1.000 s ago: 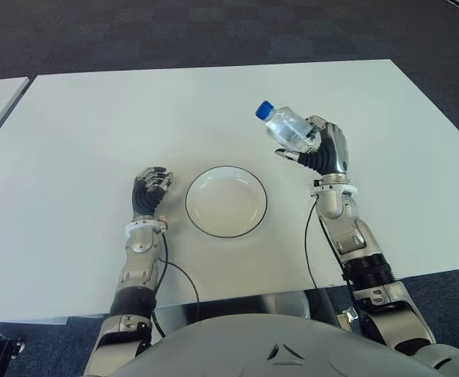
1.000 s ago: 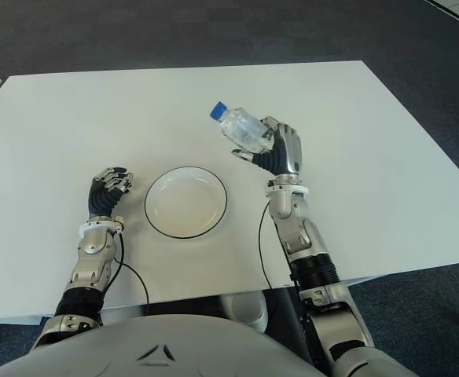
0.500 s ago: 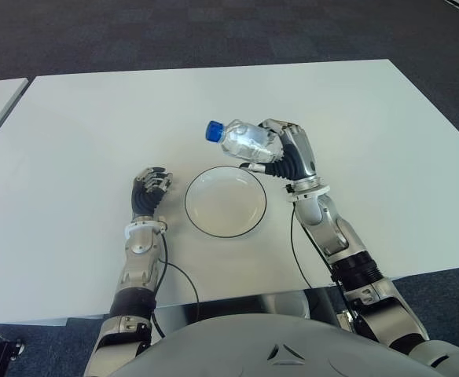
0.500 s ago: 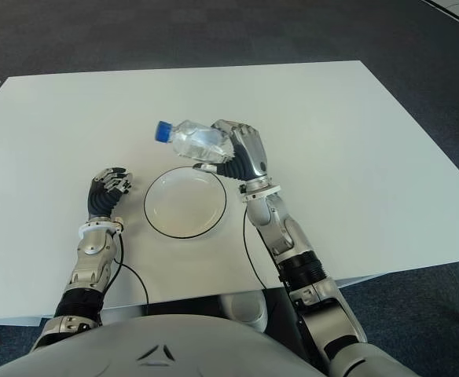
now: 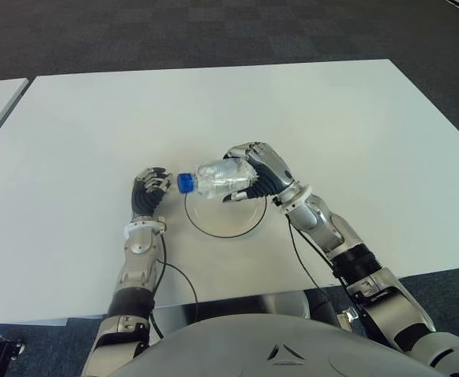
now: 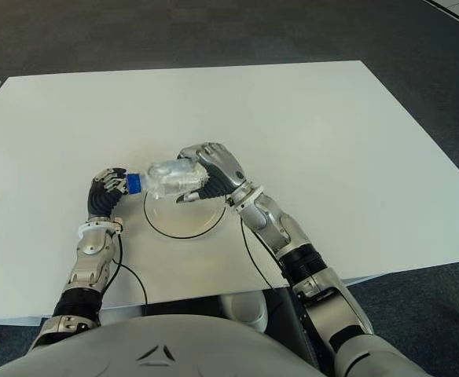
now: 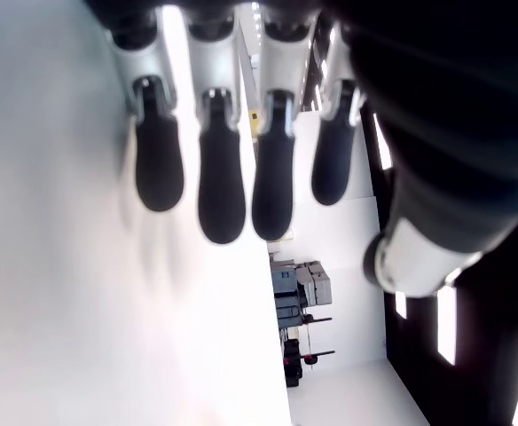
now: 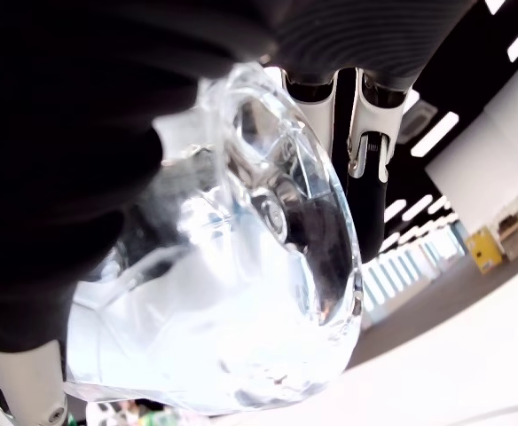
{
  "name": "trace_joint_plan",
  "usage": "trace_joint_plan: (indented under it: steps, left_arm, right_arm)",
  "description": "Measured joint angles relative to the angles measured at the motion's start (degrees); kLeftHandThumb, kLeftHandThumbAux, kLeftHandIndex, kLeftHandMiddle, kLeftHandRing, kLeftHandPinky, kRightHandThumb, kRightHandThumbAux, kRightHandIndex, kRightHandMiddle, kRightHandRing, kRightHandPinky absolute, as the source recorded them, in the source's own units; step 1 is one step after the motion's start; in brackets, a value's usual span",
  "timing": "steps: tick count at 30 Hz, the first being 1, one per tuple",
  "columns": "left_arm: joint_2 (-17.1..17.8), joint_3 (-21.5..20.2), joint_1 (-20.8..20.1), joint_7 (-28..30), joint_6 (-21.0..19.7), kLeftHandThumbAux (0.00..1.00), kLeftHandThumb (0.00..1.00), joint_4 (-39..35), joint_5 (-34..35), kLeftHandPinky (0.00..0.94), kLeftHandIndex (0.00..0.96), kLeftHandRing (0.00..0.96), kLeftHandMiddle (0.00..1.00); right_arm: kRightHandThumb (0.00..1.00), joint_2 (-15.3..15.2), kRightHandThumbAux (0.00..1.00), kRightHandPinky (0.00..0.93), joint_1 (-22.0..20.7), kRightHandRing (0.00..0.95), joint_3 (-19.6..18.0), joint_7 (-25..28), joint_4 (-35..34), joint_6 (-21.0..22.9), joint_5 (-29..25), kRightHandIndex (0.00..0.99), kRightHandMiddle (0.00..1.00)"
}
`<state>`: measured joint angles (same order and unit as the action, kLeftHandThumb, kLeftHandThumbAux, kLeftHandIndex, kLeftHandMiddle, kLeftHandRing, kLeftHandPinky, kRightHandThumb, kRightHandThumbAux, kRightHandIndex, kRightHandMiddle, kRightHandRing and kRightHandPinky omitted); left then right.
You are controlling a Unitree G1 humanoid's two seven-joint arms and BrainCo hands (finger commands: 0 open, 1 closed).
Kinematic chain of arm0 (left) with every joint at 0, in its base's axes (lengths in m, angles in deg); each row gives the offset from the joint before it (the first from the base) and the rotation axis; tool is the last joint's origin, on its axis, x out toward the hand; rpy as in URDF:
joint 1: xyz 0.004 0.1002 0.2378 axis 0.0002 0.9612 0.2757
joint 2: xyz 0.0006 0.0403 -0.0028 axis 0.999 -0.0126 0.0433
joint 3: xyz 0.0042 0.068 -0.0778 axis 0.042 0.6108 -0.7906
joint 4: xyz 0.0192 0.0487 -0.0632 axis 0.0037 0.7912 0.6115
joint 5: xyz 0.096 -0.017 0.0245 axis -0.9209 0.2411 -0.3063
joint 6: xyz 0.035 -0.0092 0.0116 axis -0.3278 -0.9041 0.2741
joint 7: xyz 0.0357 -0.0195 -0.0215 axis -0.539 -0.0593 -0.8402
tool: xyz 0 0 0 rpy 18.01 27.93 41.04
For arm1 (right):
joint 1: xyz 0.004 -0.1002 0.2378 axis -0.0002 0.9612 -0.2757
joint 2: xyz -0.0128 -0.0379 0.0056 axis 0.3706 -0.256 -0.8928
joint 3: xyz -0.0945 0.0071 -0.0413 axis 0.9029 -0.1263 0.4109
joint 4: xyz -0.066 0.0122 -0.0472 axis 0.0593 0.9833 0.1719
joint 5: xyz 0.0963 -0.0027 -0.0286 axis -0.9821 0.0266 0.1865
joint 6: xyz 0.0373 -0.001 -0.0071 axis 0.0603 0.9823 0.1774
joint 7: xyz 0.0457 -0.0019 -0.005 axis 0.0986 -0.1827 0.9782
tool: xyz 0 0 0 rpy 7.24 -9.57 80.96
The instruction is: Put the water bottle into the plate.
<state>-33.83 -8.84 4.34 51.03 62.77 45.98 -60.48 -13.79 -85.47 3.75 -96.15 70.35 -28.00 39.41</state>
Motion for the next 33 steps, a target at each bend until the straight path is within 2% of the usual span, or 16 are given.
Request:
trace_joint_plan:
  steps: [4, 9, 16, 22, 30, 33]
  left_arm:
    - [0.2, 0.1, -0.1, 0.0, 0.0, 0.681, 0.832, 0.1, -0.3, 0.544, 0.411, 0.575, 0.476]
    - [0.3, 0.5, -0.1, 0.0, 0.2, 0.681, 0.833, 0.1, -0.7, 0.547, 0.413, 0.575, 0.475]
    - [0.8, 1.0, 0.1, 0.0, 0.5, 0.682, 0.832, 0.1, -0.7, 0.543, 0.411, 0.573, 0.475]
    - [0.9, 1.2, 0.3, 0.0, 0.5, 0.682, 0.831, 0.1, -0.6, 0.541, 0.406, 0.573, 0.477]
    - [1.1, 1.4, 0.5, 0.0, 1.3, 0.682, 0.831, 0.4, -0.6, 0.541, 0.405, 0.577, 0.478]
    - [1.1, 1.4, 0.5, 0.0, 1.4, 0.681, 0.832, 0.4, -0.5, 0.537, 0.41, 0.575, 0.476]
  right_arm:
    - [0.71, 0.7, 0.72, 0.889, -0.5, 0.898, 2.4, 2.6, 2.8, 0.4, 1.7, 0.439, 0.905]
    - [0.709, 0.7, 0.72, 0.884, -0.7, 0.895, 4.7, 8.5, 3.9, 1.8, 2.5, 0.439, 0.901]
    - [0.706, -0.1, 0.723, 0.801, -0.8, 0.836, 6.3, 18.7, 2.0, 7.6, 3.0, 0.439, 0.854]
    - [0.699, -1.0, 0.725, 0.604, -1.6, 0.64, 7.2, 23.4, -0.3, 10.5, 4.1, 0.433, 0.658]
    - [0.69, -2.4, 0.728, 0.502, -1.7, 0.518, 8.4, 30.3, -3.6, 16.8, 6.1, 0.423, 0.522]
    - [0.684, -2.7, 0.731, 0.436, -1.8, 0.442, 8.8, 32.7, -5.3, 18.9, 6.6, 0.415, 0.435]
